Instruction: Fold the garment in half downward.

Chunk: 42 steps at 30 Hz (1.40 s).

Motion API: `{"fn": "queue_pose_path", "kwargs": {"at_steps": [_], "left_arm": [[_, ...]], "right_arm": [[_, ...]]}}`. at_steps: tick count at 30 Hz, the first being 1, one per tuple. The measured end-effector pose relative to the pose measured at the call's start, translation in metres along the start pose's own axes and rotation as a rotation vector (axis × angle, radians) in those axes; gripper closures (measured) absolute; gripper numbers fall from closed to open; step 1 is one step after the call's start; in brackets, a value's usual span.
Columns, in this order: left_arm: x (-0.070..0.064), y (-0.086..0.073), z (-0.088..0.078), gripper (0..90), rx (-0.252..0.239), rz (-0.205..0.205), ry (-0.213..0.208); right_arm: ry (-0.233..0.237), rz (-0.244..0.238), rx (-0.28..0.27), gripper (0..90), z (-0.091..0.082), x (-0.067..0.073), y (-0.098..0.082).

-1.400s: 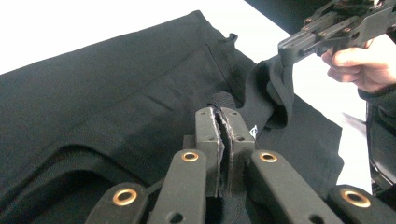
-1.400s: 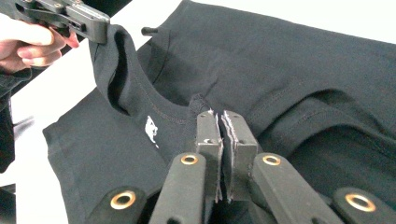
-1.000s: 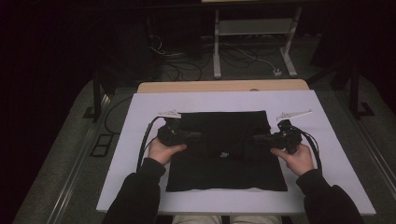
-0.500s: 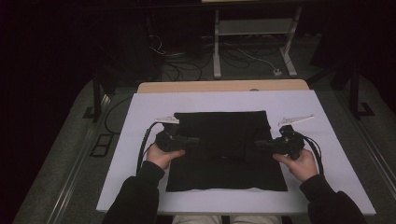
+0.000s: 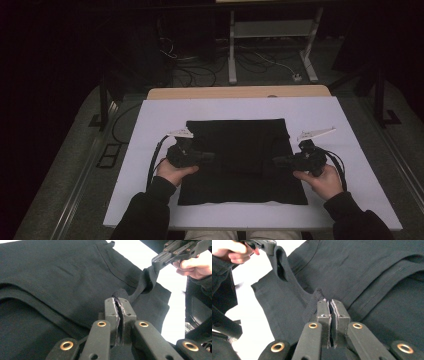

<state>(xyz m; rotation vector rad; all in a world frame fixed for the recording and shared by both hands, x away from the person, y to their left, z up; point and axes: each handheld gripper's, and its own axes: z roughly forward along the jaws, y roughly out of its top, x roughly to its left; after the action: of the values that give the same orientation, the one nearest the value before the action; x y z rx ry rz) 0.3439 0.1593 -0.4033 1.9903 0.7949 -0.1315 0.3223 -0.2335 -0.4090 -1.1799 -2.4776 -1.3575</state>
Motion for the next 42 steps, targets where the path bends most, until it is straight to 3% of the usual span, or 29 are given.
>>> {"fn": "queue_pose_path", "kwargs": {"at_steps": [15,42], "left_arm": [[-0.008,-0.01,-0.001,85.4,0.043,0.018,-0.019],[-0.032,-0.023,0.009,85.4,0.187,0.08,-0.064]], "right_arm": [[0.019,-0.012,0.044,84.4,0.001,0.007,-0.011],[0.083,-0.036,0.136,84.3,0.006,0.024,-0.024]]}}
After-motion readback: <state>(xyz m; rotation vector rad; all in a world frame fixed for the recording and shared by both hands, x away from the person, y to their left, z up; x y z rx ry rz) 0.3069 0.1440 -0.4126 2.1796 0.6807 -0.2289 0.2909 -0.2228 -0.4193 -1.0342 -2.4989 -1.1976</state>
